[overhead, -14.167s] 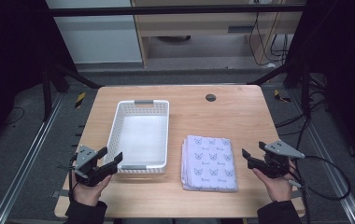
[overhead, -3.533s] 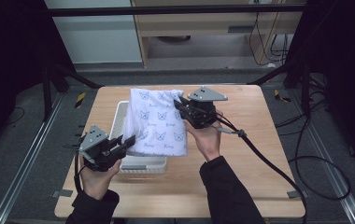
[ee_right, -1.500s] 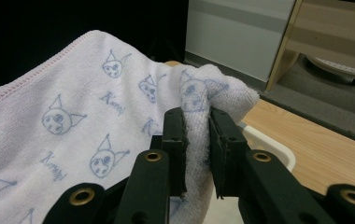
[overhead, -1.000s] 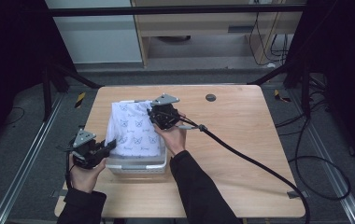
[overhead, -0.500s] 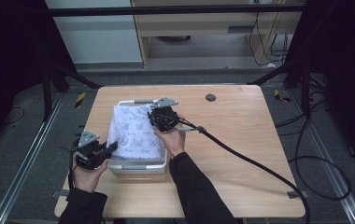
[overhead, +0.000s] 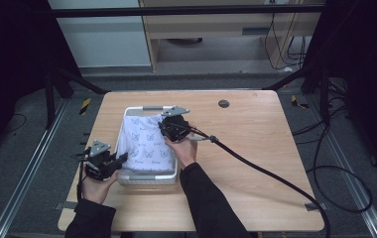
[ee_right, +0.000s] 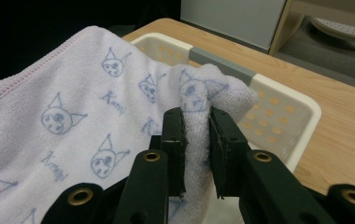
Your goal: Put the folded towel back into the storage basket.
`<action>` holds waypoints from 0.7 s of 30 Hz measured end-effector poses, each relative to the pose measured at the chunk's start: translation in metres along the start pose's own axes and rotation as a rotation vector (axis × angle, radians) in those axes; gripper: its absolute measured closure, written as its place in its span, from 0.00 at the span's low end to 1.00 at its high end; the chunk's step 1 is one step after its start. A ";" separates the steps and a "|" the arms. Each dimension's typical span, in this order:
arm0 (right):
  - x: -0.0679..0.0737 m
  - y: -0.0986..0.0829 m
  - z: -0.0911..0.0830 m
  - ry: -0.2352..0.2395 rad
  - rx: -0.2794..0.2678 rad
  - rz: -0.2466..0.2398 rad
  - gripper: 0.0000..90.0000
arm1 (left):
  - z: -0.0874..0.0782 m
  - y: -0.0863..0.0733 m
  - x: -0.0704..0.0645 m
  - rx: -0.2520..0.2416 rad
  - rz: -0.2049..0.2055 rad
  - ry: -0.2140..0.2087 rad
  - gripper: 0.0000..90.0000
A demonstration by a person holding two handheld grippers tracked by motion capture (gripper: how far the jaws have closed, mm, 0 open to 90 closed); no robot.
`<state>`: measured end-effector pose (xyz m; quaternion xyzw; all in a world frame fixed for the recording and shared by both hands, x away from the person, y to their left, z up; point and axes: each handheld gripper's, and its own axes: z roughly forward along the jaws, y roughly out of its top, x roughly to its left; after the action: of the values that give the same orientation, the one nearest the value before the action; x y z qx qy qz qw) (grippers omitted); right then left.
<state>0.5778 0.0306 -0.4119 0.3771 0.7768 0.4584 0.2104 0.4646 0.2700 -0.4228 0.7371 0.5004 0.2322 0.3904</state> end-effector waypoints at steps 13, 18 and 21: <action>-0.003 -0.013 0.010 -0.014 0.030 -0.003 0.85 | 0.012 -0.004 0.000 0.034 0.003 0.007 0.80; -0.004 -0.014 0.013 -0.013 0.049 -0.005 0.81 | 0.015 -0.005 0.001 0.048 0.002 0.035 0.69; -0.003 -0.018 0.016 -0.025 0.062 -0.033 0.77 | 0.012 -0.003 0.001 0.021 -0.003 0.032 0.63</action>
<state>0.5834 0.0315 -0.4350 0.3763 0.7940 0.4259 0.2160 0.4720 0.2671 -0.4323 0.7367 0.5098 0.2382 0.3750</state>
